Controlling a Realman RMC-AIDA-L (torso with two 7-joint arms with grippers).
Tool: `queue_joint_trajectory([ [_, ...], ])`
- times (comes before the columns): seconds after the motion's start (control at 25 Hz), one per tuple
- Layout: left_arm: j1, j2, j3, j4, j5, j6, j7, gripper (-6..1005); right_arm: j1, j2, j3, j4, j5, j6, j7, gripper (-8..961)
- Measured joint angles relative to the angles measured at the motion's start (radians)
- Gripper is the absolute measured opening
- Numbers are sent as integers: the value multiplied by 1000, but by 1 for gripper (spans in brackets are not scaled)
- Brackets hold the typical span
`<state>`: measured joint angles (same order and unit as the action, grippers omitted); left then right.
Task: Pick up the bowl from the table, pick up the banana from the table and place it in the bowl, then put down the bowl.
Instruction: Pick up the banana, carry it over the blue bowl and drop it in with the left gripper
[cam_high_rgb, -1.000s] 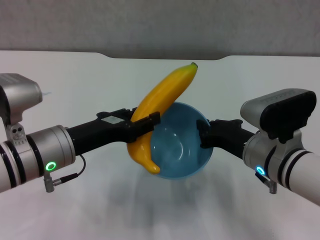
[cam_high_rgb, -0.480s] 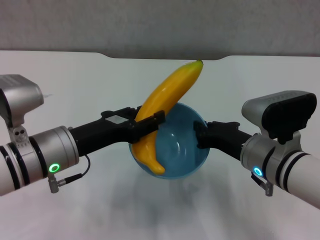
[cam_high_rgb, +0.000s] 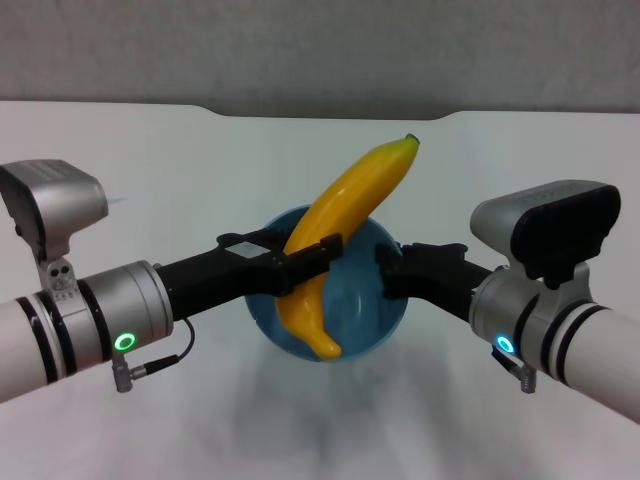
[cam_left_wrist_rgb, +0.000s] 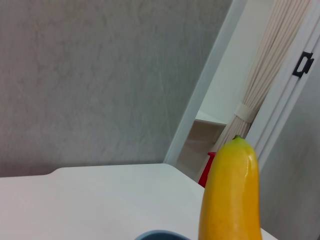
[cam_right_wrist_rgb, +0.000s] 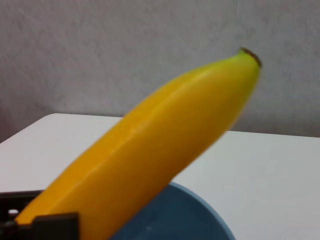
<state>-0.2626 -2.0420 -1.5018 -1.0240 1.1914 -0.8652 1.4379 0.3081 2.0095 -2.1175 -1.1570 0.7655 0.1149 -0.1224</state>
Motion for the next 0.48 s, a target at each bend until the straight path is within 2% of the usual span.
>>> queue_joint_trajectory([
  [0.48, -10, 0, 8, 7, -5, 1, 1, 530, 9, 0, -7, 1, 0, 0, 4, 42],
])
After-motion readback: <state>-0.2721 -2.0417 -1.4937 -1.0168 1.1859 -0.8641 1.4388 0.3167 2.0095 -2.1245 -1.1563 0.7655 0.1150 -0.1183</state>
